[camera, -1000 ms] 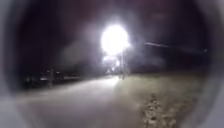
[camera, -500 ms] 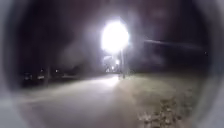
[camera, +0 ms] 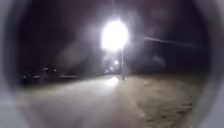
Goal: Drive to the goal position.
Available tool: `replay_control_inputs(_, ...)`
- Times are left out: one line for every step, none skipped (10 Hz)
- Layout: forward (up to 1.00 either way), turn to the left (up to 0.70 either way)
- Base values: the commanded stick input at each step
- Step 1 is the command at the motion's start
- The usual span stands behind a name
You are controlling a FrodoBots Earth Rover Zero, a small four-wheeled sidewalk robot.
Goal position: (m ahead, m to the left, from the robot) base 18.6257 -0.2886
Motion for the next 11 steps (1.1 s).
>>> replay_control_inputs(1.00,0.00)
replay_control_inputs(1.00,0.00)
replay_control_inputs(1.00,0.00)
replay_control_inputs(1.00,0.00)
replay_control_inputs(1.00,0.00)
replay_control_inputs(1.00,0.00)
replay_control_inputs(1.00,0.28)
replay_control_inputs(1.00,0.40)
replay_control_inputs(1.00,0.40)
replay_control_inputs(1.00,0.40)
replay_control_inputs(1.00,0.40)
